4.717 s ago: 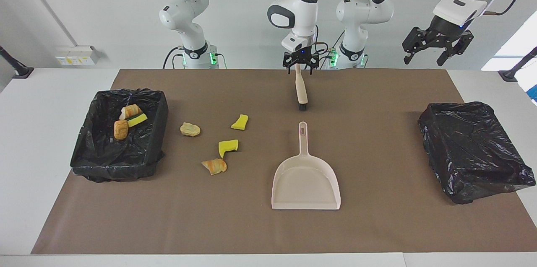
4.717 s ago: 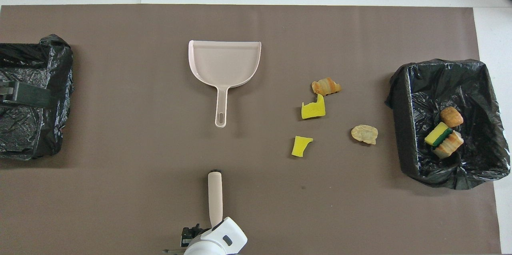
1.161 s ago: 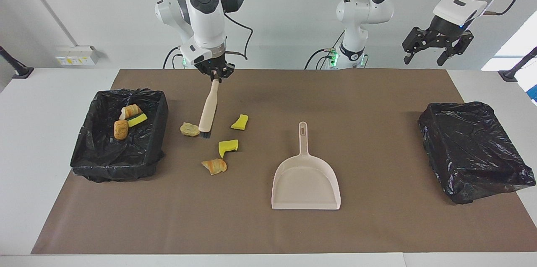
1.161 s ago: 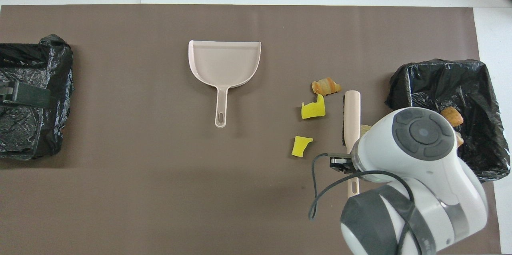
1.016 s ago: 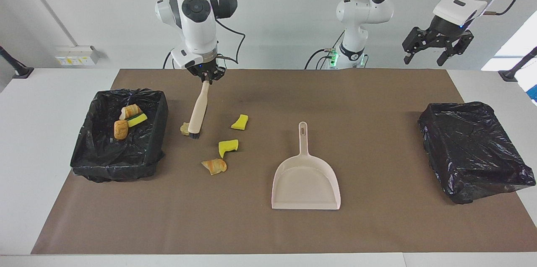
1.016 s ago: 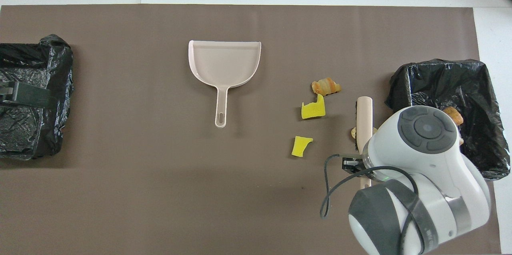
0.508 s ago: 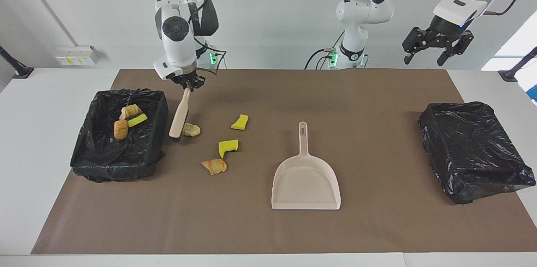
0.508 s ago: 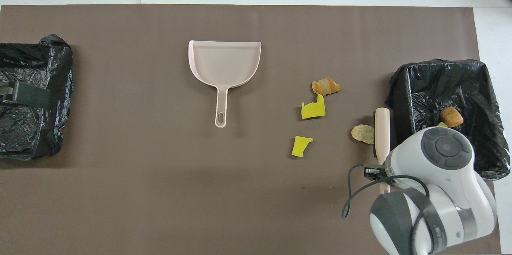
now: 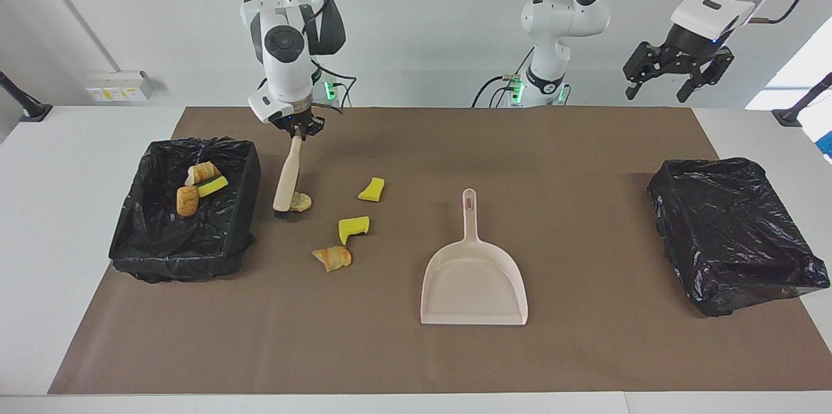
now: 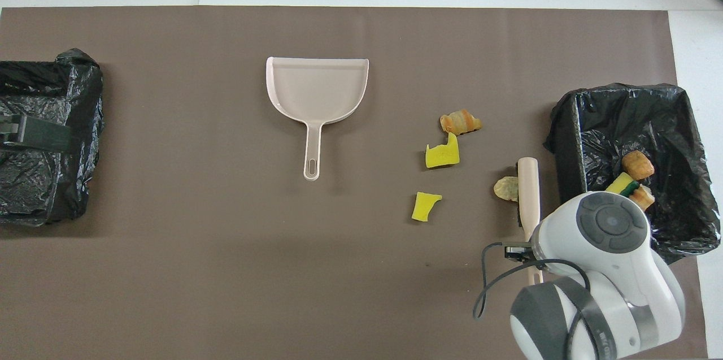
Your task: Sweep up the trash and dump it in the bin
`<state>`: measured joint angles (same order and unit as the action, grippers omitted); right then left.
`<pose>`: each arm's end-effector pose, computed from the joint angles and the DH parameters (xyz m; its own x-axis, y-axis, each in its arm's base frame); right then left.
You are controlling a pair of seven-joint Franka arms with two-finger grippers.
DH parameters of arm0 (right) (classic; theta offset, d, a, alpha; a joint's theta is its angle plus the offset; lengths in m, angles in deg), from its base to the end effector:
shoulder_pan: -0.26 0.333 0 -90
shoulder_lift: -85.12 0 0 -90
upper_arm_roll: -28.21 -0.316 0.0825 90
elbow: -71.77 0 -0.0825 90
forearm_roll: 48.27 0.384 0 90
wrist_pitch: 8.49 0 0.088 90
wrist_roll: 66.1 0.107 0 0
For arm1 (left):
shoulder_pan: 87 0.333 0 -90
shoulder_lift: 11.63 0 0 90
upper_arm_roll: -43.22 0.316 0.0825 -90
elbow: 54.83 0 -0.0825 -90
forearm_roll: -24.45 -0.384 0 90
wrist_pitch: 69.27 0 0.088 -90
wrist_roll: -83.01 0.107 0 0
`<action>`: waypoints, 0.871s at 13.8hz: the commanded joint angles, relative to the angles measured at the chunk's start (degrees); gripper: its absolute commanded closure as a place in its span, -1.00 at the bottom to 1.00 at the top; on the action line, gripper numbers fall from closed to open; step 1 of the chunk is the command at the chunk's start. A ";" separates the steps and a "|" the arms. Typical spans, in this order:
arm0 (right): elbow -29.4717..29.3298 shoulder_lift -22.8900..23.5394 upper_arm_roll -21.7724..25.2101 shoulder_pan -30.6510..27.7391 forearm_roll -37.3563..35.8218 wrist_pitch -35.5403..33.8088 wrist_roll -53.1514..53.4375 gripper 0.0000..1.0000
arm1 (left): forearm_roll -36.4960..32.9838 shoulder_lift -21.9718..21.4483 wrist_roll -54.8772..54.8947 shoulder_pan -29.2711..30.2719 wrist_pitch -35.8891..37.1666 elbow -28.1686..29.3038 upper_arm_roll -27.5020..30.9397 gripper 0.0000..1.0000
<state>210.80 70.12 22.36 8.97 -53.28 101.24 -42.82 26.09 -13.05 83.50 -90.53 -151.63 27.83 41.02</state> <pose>0.4094 0.0999 0.3875 0.9723 -0.1348 -0.1907 -0.0983 -0.9770 0.1894 0.5286 -0.0568 0.6857 0.9935 -0.1121 0.0198 -0.1126 -0.9933 0.0272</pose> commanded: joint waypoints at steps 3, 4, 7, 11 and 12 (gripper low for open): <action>-7.60 1.99 -0.31 3.50 1.06 -5.56 0.72 1.00 | -0.49 -0.16 0.39 0.28 1.23 -0.66 -0.09 -1.00; -9.37 2.26 -0.40 2.89 -0.77 -7.15 0.11 1.00 | -0.49 -0.16 0.39 0.28 1.23 -0.66 -0.09 -1.00; -8.51 1.82 -0.22 0.27 -3.25 -7.34 -4.01 1.00 | -0.49 -0.16 0.39 0.28 1.23 -0.66 -0.09 -1.00; -2.64 -0.81 -0.05 -5.01 -3.08 -2.78 -11.92 1.00 | -0.49 -0.16 0.39 0.28 1.23 -0.66 -0.09 -1.00; -1.84 -0.73 -0.05 -5.63 -2.56 -2.25 -12.63 1.00 | -0.49 -0.16 0.39 0.28 1.23 -0.66 -0.09 -1.00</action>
<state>205.87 71.32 22.74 5.13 -55.48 96.71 -52.67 26.09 -13.05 83.50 -90.52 -151.63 27.83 41.02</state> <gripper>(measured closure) 0.740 0.000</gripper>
